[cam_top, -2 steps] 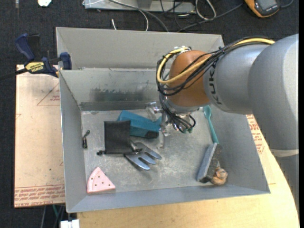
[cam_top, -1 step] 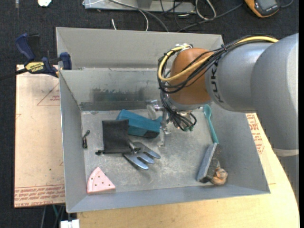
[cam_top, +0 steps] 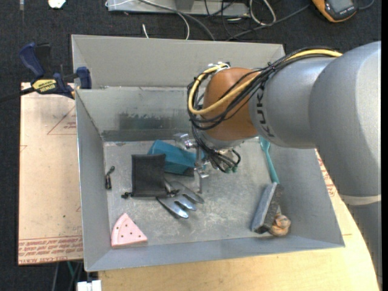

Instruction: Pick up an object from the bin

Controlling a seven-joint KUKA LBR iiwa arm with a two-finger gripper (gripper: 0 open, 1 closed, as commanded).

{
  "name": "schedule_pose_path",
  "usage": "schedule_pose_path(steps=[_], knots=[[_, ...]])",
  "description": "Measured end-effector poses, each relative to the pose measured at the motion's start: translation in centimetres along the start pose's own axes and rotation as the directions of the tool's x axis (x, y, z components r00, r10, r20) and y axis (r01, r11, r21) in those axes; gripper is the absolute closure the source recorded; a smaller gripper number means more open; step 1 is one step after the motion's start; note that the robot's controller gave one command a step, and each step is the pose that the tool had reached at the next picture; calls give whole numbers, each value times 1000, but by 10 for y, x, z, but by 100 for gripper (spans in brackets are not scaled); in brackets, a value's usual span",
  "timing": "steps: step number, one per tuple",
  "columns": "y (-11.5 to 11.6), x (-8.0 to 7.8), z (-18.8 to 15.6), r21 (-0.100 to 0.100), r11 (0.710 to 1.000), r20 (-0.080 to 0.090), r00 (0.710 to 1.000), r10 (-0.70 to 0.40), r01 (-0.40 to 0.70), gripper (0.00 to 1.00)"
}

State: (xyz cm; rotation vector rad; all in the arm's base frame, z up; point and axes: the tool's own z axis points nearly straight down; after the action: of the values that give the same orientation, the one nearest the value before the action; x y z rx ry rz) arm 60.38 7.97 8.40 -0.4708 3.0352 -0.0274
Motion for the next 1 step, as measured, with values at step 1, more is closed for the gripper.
schedule_pose_path(steps=[1], knots=[[-3, 1, -32, 1, 994, 7, 994, 107, -107, 100]])
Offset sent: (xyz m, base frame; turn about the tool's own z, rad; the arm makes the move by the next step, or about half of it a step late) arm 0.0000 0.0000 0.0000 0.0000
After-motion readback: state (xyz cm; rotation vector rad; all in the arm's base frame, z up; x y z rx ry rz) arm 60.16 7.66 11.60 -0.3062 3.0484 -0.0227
